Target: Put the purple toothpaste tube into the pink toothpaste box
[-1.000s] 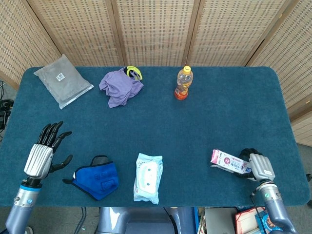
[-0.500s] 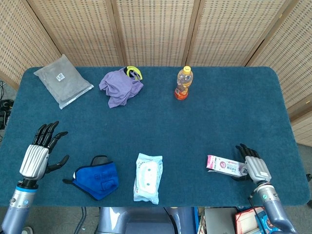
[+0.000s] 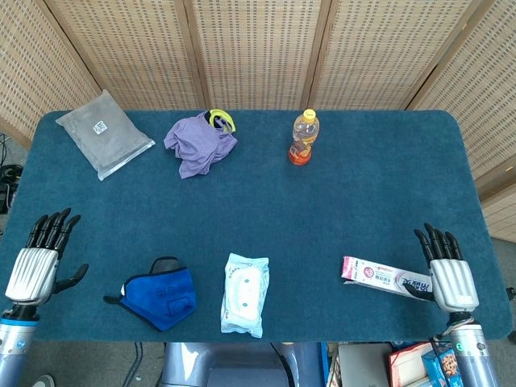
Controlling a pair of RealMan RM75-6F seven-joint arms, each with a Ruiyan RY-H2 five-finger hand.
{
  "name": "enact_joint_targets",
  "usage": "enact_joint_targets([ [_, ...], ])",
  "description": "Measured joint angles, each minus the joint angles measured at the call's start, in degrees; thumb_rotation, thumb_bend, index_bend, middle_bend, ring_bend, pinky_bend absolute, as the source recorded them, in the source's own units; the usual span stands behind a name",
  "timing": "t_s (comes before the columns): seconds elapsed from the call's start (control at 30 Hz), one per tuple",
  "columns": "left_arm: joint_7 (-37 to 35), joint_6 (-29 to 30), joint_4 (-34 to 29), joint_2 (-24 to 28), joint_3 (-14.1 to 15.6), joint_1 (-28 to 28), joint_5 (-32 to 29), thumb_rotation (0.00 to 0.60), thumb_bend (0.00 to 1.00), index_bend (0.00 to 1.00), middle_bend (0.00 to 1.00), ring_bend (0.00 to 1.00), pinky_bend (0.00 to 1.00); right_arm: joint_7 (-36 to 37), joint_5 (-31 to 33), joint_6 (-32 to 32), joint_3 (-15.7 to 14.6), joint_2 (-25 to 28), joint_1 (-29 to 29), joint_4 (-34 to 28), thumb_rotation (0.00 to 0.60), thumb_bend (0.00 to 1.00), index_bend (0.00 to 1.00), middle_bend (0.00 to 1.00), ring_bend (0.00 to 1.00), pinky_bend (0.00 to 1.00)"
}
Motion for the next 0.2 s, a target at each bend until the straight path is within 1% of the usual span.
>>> enact_joint_targets([
  [0.2, -0.2, -0.3, 1.7, 0.8, 0.2, 1.9, -2.4, 0.6, 0.29, 0.01, 0.0, 0.0, 0.0, -1.0, -2.2, 4.9, -0.3, 1.6, -2.4, 0.8, 0.6, 0.09, 0.0, 0.0, 0.0, 0.0],
])
